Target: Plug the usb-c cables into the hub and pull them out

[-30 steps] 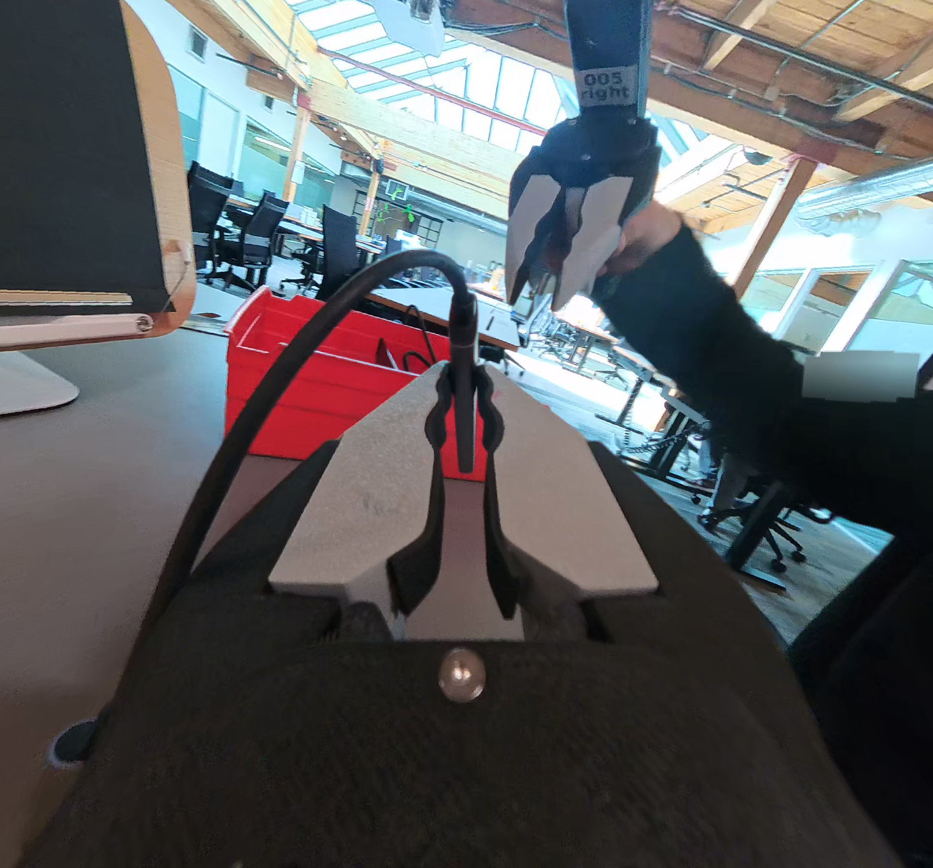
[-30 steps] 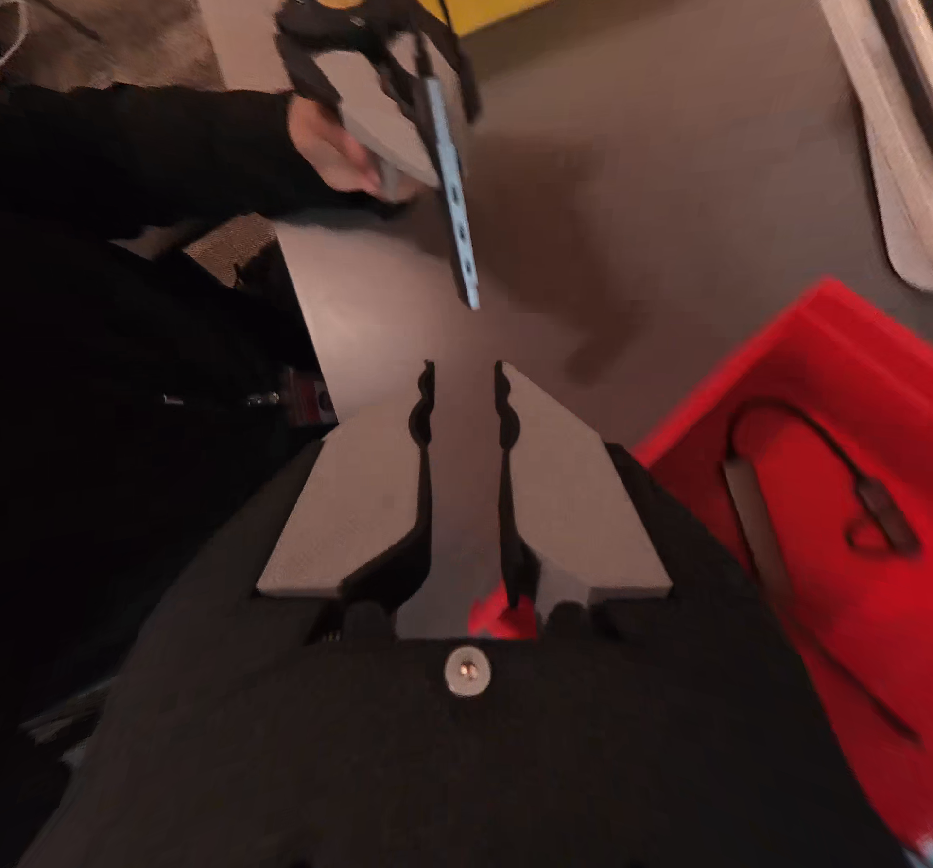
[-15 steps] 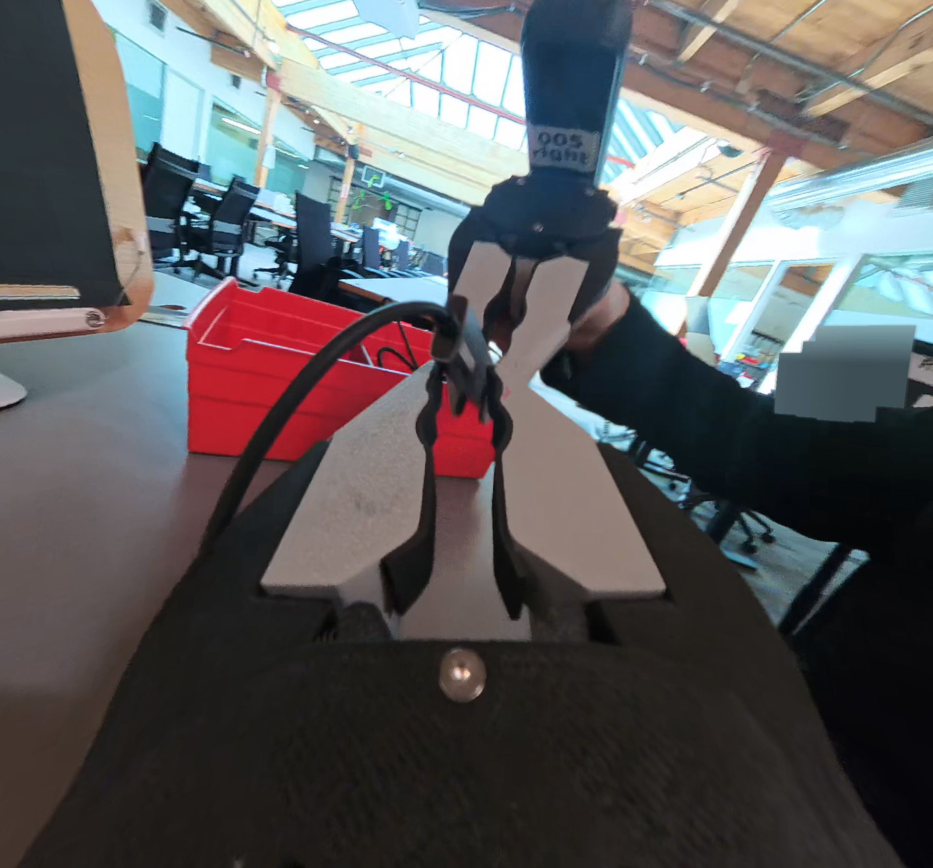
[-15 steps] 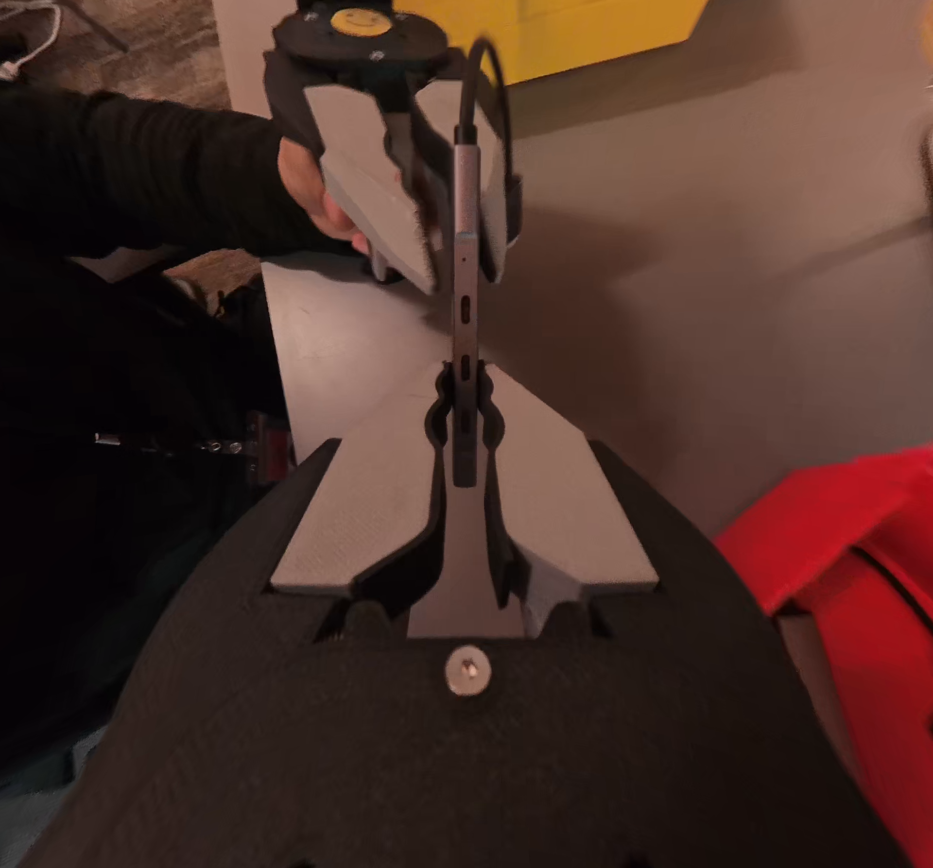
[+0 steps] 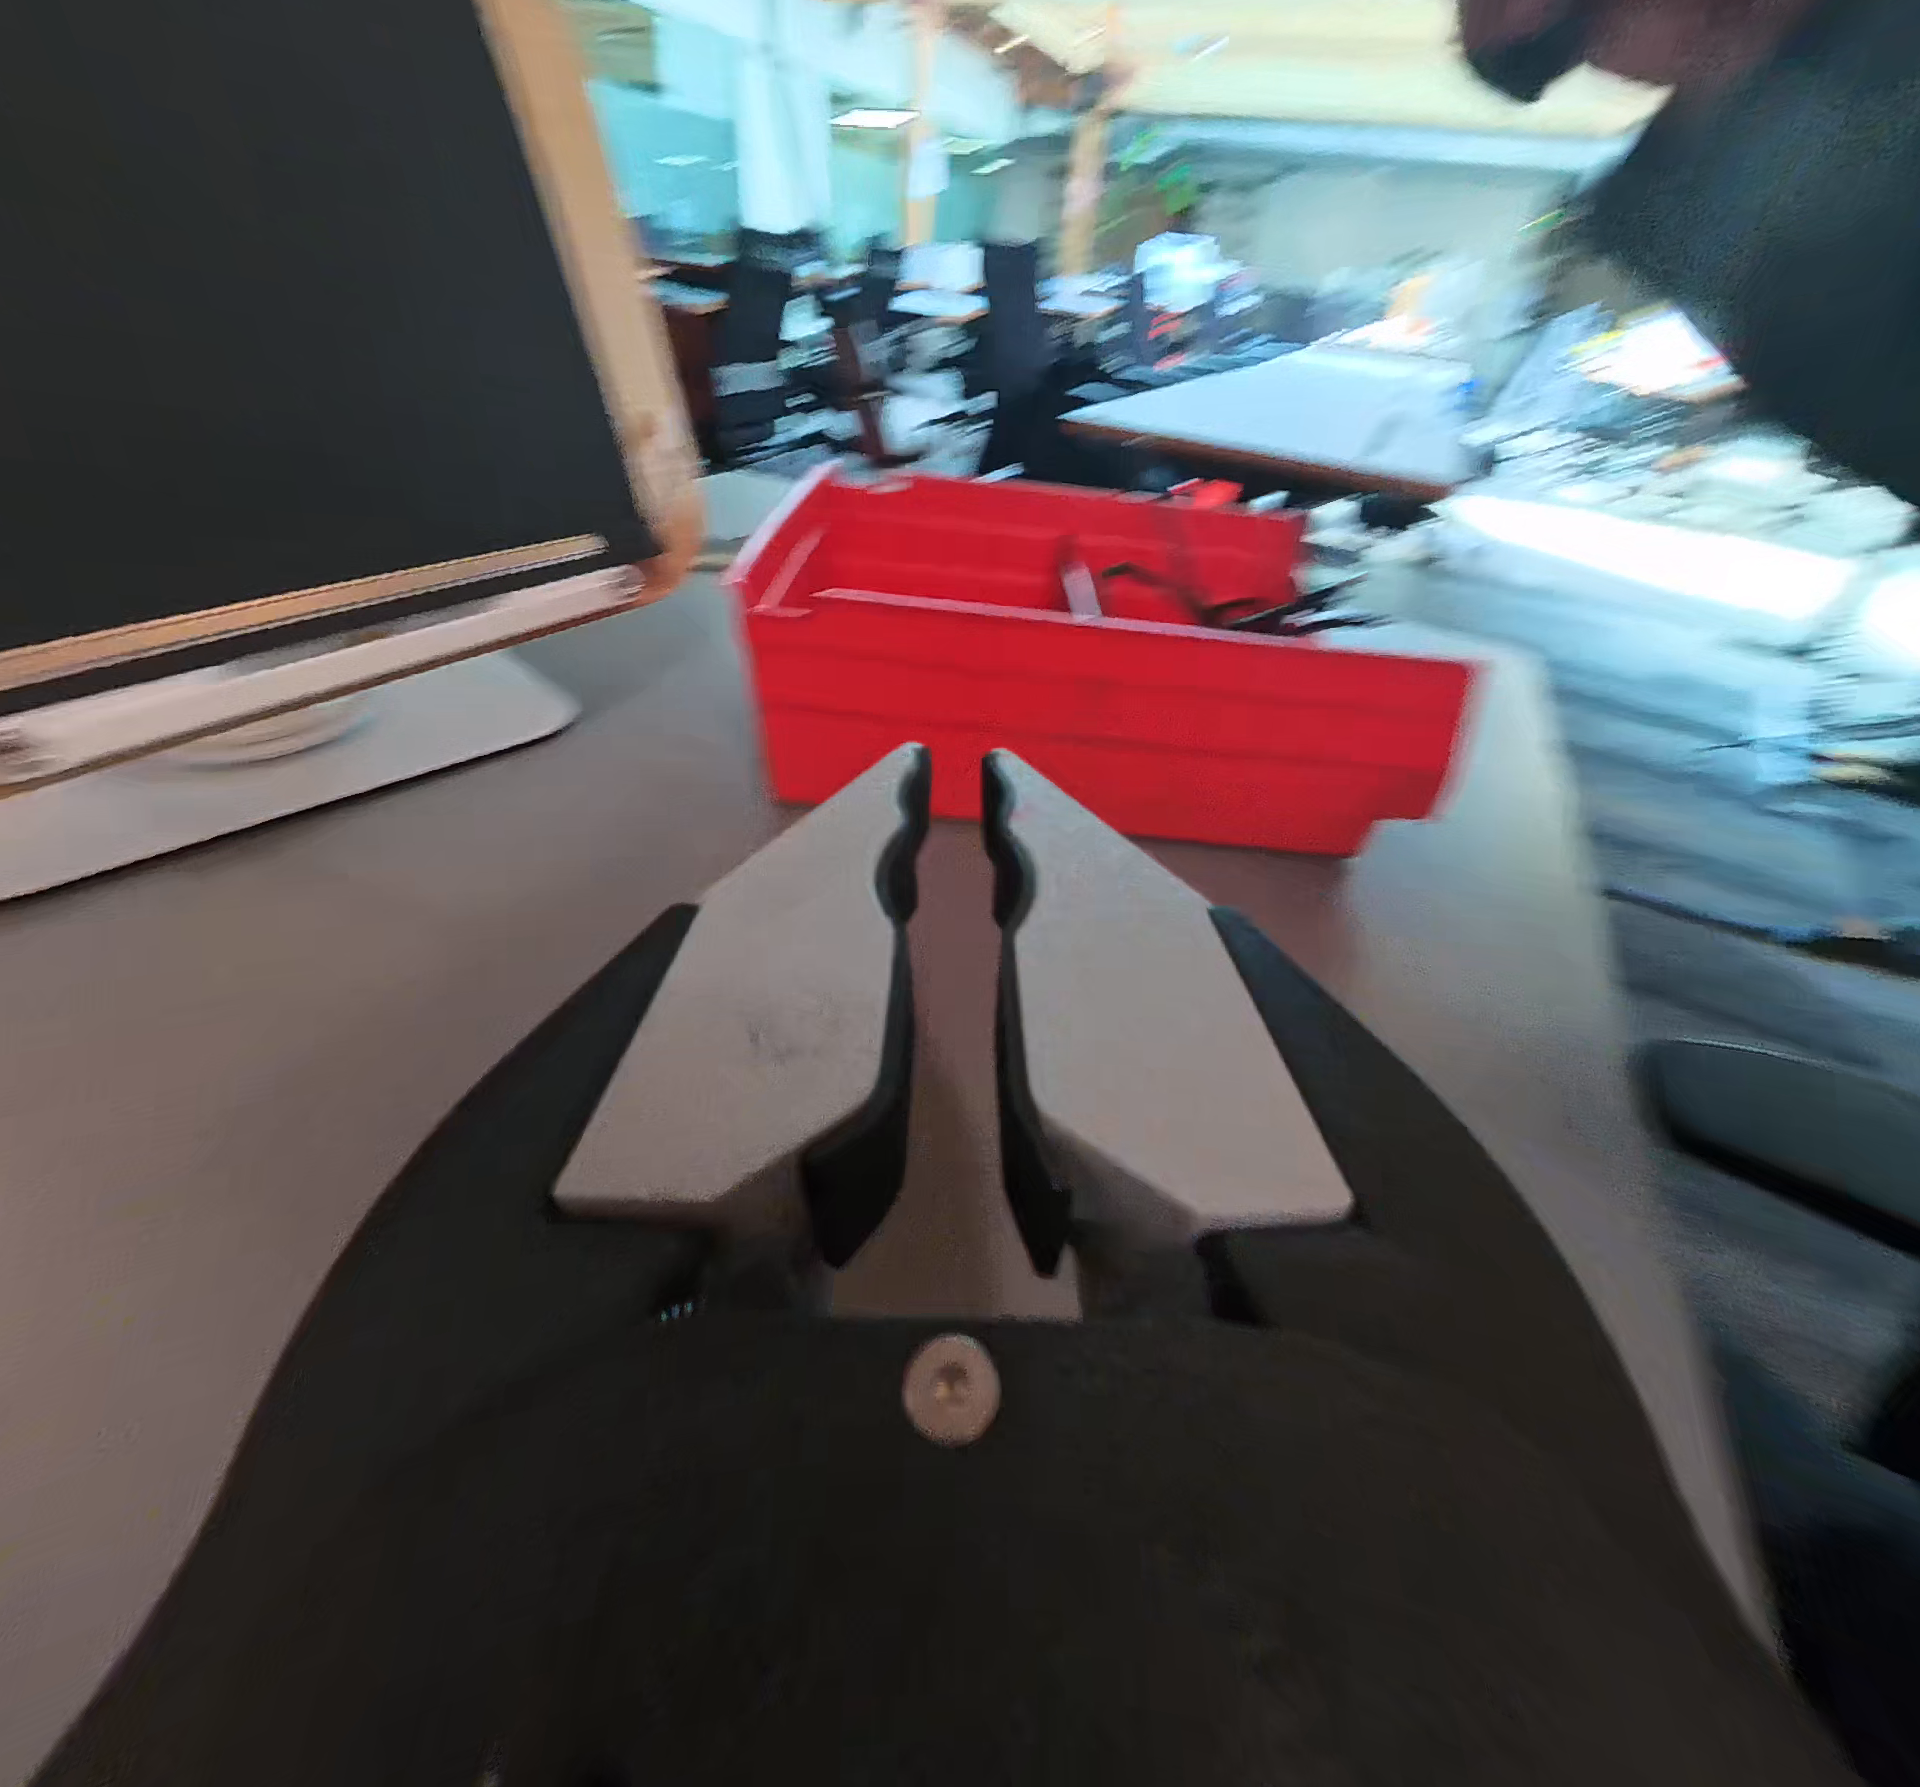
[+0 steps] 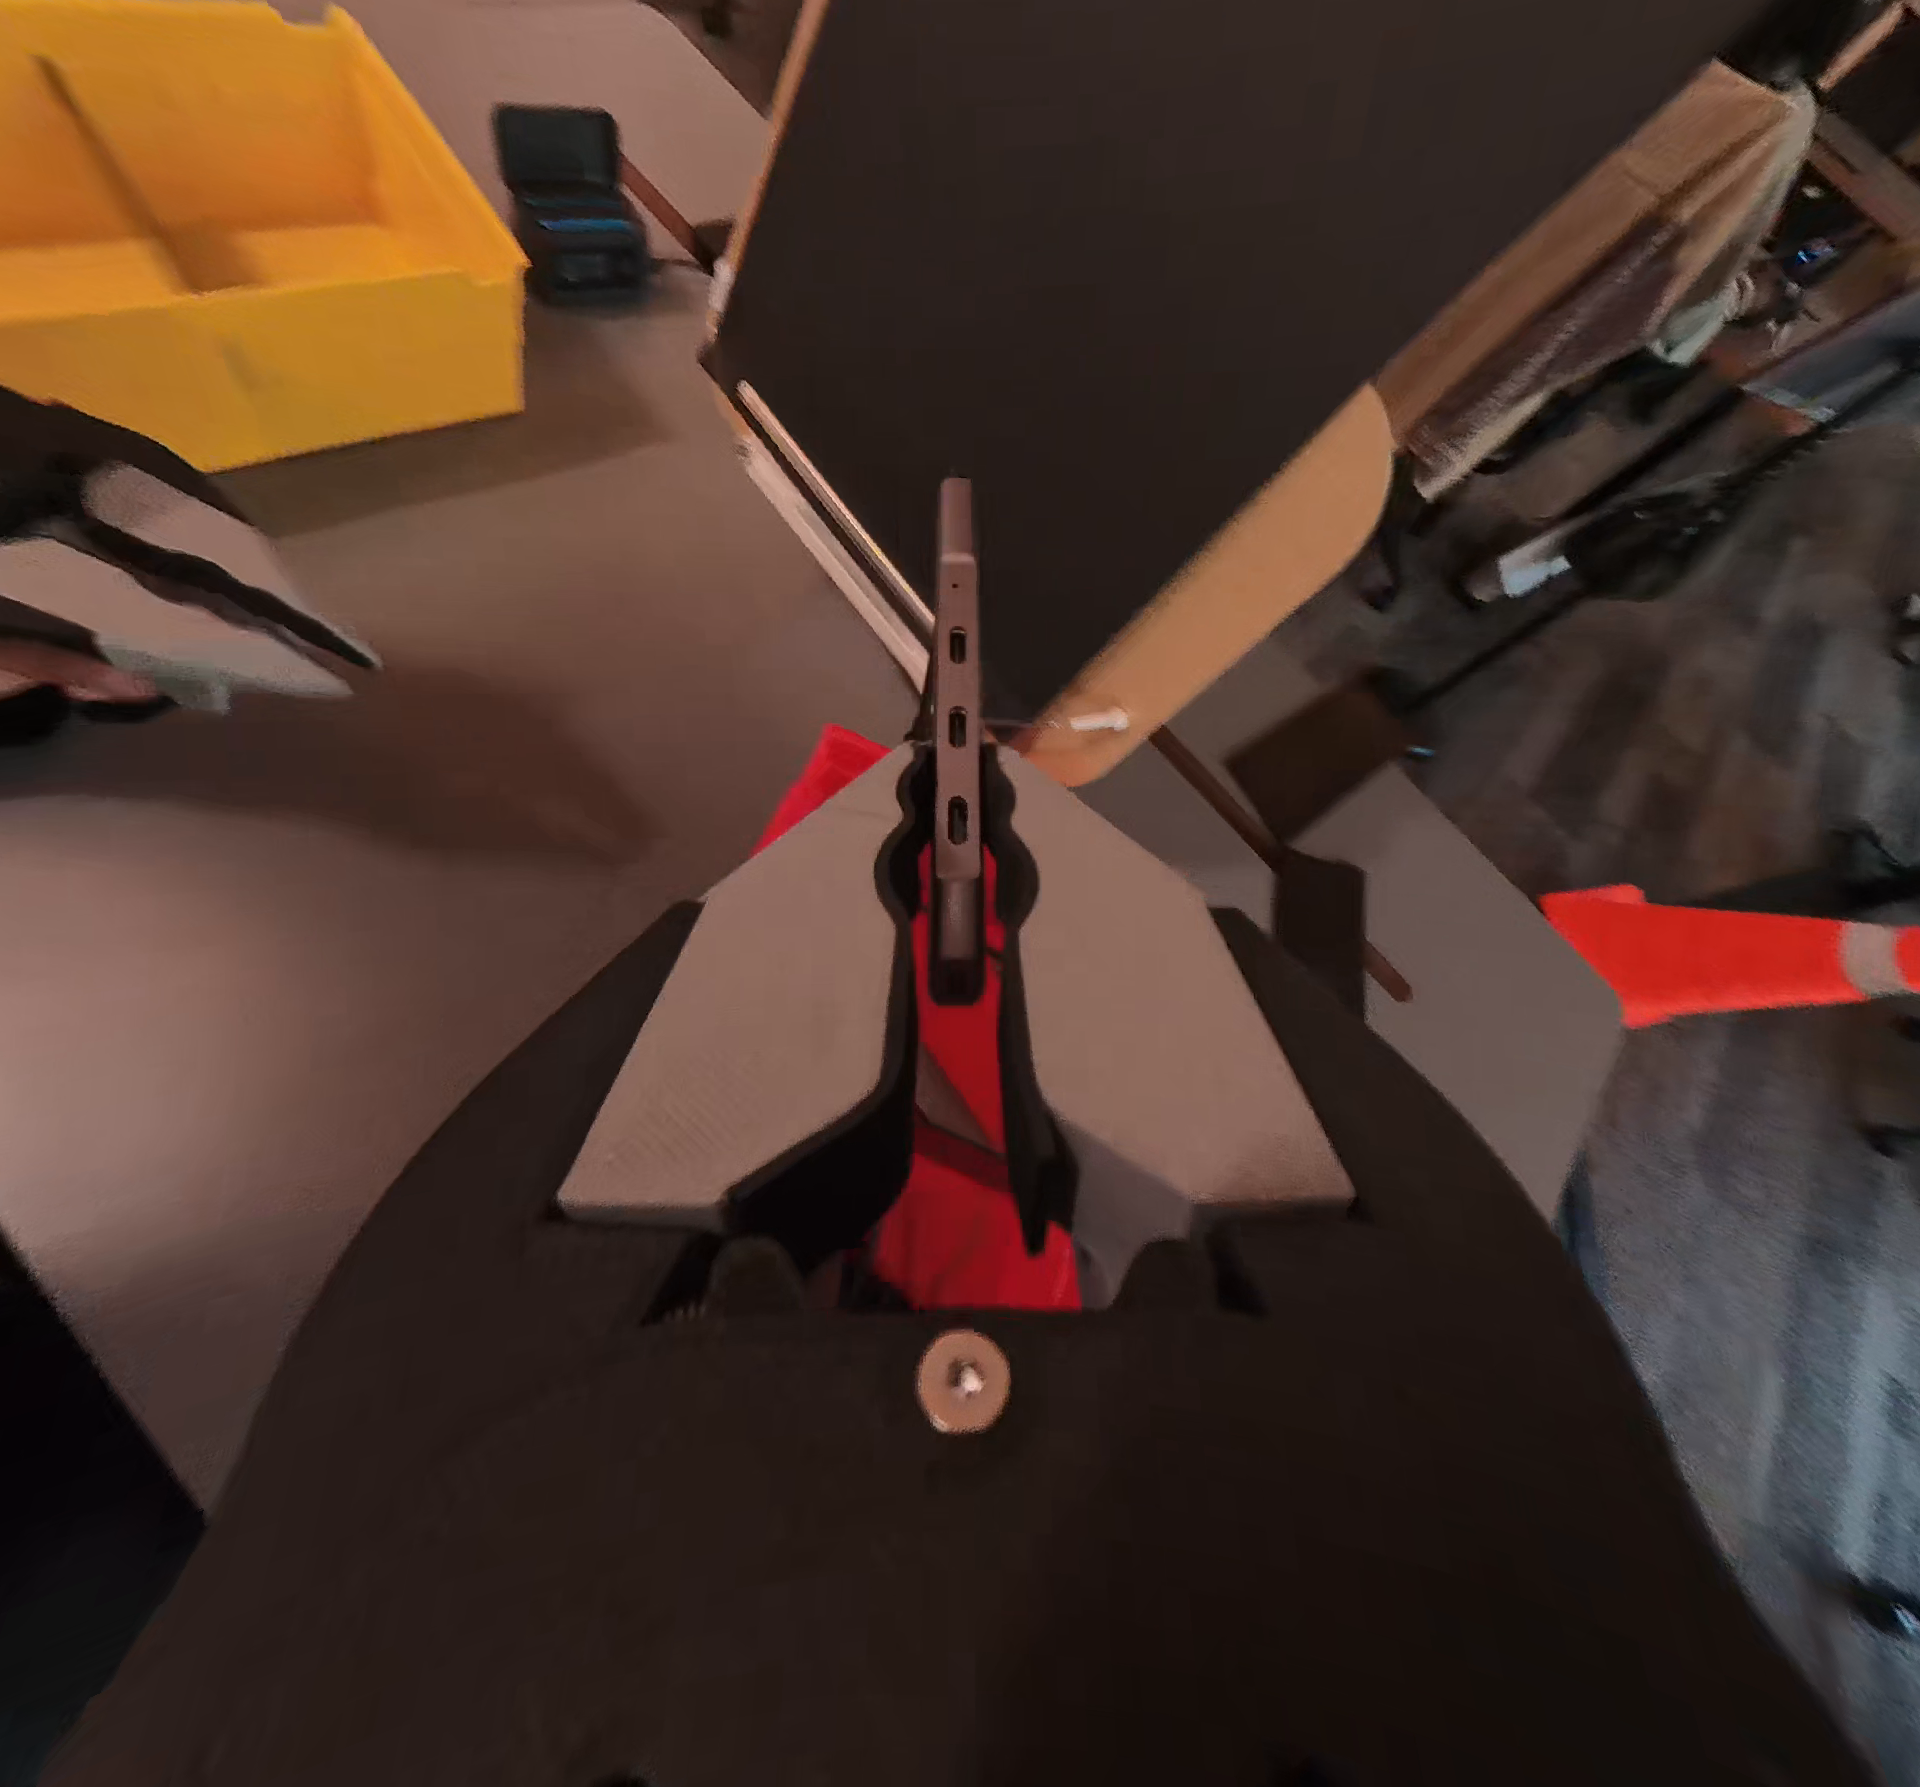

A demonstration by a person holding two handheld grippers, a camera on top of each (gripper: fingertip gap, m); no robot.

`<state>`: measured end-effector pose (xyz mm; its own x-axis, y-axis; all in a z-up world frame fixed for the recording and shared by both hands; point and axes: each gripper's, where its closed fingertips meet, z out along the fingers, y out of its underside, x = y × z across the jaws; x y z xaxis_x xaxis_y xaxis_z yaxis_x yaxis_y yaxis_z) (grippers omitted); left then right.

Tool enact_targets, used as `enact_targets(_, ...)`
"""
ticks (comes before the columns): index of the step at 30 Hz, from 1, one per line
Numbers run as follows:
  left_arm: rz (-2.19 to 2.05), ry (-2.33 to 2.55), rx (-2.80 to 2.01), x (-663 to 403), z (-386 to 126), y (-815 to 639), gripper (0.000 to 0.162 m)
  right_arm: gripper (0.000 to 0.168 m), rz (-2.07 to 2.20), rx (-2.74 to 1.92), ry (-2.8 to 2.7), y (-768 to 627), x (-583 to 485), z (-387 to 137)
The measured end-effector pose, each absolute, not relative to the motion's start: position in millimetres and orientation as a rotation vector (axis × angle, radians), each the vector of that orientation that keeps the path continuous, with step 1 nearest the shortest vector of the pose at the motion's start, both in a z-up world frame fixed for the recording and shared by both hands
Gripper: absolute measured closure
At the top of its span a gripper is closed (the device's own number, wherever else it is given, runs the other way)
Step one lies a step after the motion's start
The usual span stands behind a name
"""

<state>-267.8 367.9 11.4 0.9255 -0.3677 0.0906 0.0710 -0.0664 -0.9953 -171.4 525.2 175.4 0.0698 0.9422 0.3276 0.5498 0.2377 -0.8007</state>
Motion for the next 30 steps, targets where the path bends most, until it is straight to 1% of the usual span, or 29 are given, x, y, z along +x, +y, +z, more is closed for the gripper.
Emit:
enact_targets(1, -0.236, 0.181, -1.638, -282, 6, 374, 0.162, 0.163, 0.509, -1.450, -1.616, 534, -171, 165)
enact_targets(4, 0.135, 0.075, -1.708, -319, -6, 383, 0.162, 0.162, 0.456, -1.643, -1.697, 559, -170, 105)
enact_targets(6, 0.288, 0.070, -1.724, -327, -11, 386, 0.162, 0.154, 0.355, -1.802, -1.706, 583, -166, 58)
enact_targets(8, 0.374, 0.090, -1.739, -329, -18, 388, 0.162, 0.147, 0.191, -1.875, -1.663, 609, -158, 31)
enact_targets(10, 0.379, 0.095, -1.777, -329, -27, 390, 0.156, 0.137, 0.154, -1.887, -1.628, 617, -157, 24)
enact_targets(11, 0.357, 0.097, -1.799, -327, -32, 392, 0.149, 0.129, 0.171, -1.896, -1.605, 616, -158, 25)
enact_targets(12, 0.331, 0.097, -1.818, -326, -35, 392, 0.143, 0.127, 0.197, -1.899, -1.589, 614, -159, 28)
enact_targets(16, 0.273, 0.099, -1.848, -323, -40, 393, 0.128, 0.129, 0.257, -1.833, -1.554, 595, -154, 48)
enact_targets(19, 0.279, 0.095, -1.853, -326, -41, 391, 0.119, 0.128, 0.394, -1.779, -1.564, 562, -147, 54)
enact_targets(24, 0.323, 0.002, -1.903, -337, -49, 374, 0.115, 0.115, 0.595, -1.732, -1.597, 504, -123, 31)
enact_targets(27, 0.427, -0.035, -1.887, -343, -40, 352, 0.115, 0.113, 0.704, -1.715, -1.576, 477, -109, 14)
enact_targets(28, 0.431, -0.036, -1.893, -340, -38, 343, 0.115, 0.110, 0.747, -1.718, -1.576, 468, -106, 6)
enact_targets(30, 0.411, -0.042, -1.900, -333, -32, 323, 0.113, 0.099, 0.769, -1.741, -1.575, 456, -101, -12)
